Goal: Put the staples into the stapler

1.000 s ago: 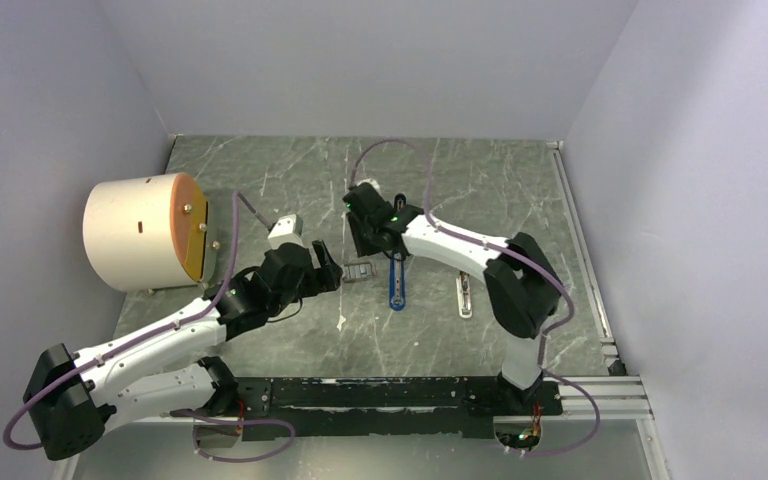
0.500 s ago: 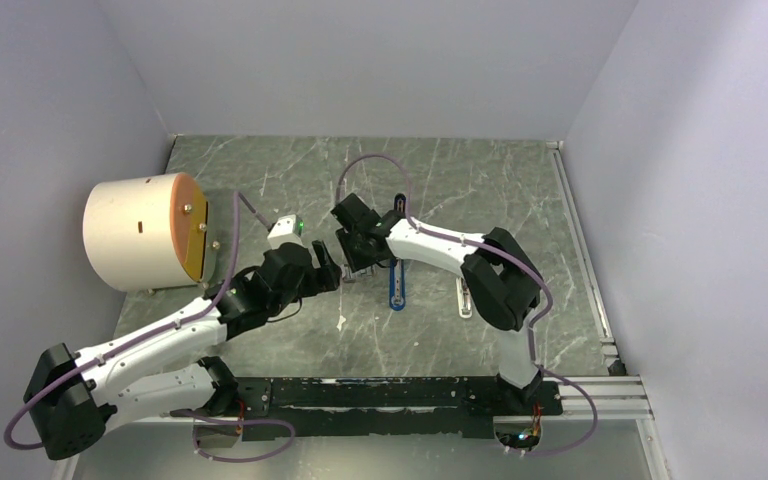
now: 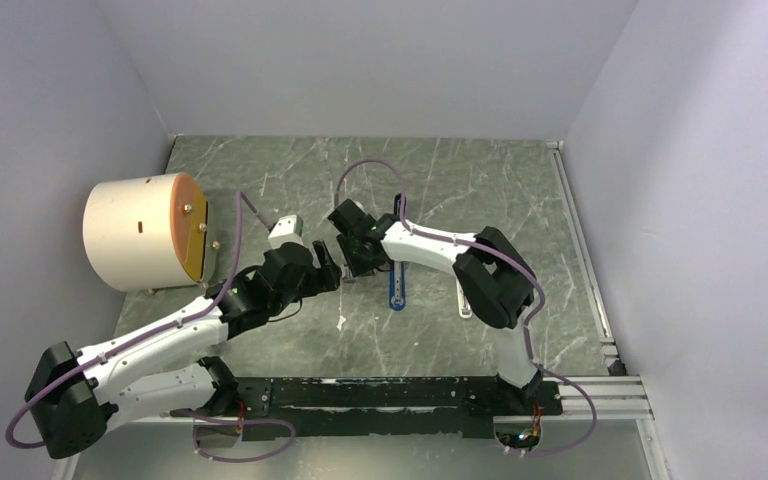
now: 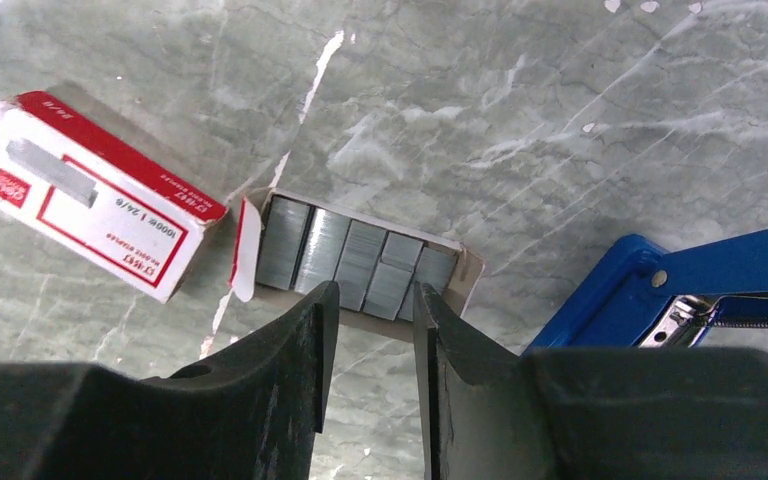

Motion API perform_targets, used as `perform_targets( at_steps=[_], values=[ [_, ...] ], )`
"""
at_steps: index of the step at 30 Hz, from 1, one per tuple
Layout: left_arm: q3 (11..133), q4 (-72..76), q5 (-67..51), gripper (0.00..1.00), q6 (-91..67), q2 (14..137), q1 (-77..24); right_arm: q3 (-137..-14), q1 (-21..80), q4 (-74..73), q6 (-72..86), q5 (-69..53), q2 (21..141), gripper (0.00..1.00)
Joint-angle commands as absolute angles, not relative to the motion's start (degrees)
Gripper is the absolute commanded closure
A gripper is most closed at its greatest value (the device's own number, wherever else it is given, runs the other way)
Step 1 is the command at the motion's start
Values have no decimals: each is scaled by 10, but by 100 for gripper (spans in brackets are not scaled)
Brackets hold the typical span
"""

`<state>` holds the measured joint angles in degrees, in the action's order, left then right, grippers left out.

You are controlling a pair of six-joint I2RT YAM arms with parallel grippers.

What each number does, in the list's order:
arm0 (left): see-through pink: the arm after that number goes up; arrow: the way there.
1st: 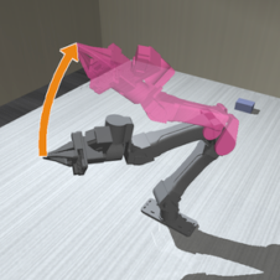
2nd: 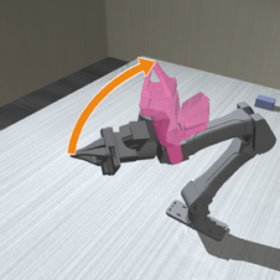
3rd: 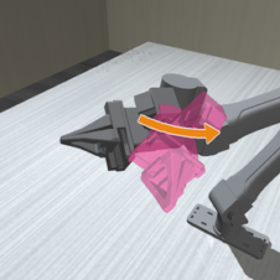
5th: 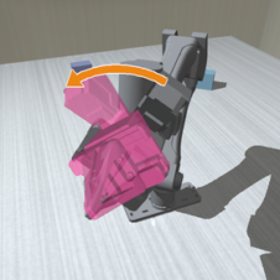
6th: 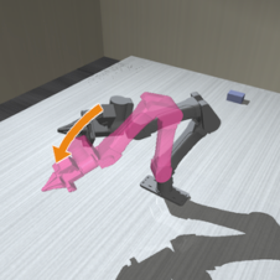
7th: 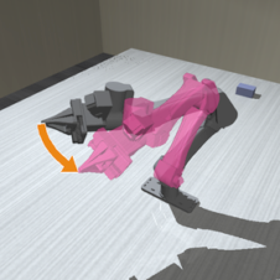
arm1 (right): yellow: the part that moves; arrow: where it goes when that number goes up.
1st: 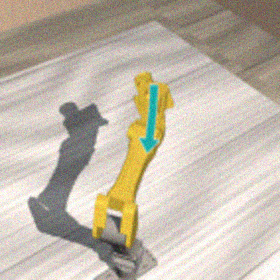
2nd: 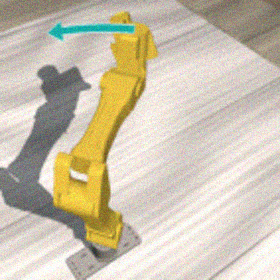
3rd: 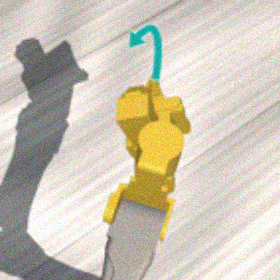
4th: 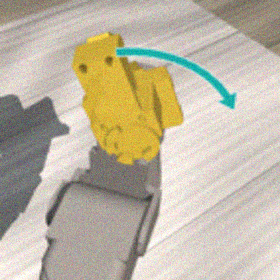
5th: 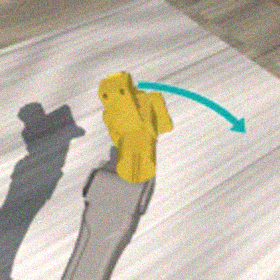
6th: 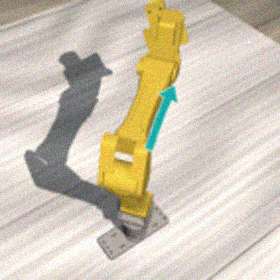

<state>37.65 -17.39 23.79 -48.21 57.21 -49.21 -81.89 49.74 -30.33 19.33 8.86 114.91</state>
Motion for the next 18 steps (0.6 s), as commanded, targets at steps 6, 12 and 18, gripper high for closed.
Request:
perform_targets(
  at_steps=[6, 12, 18],
  values=[
    [376, -177, 247, 16, -478, 570, -487, -840, 500, -300, 215, 117, 1173, 63],
    [376, -178, 247, 16, -476, 570, -486, -843, 500, -295, 223, 118, 1176, 64],
    [373, -178, 247, 16, -477, 568, -485, -842, 500, -296, 233, 116, 1179, 69]
  ],
)
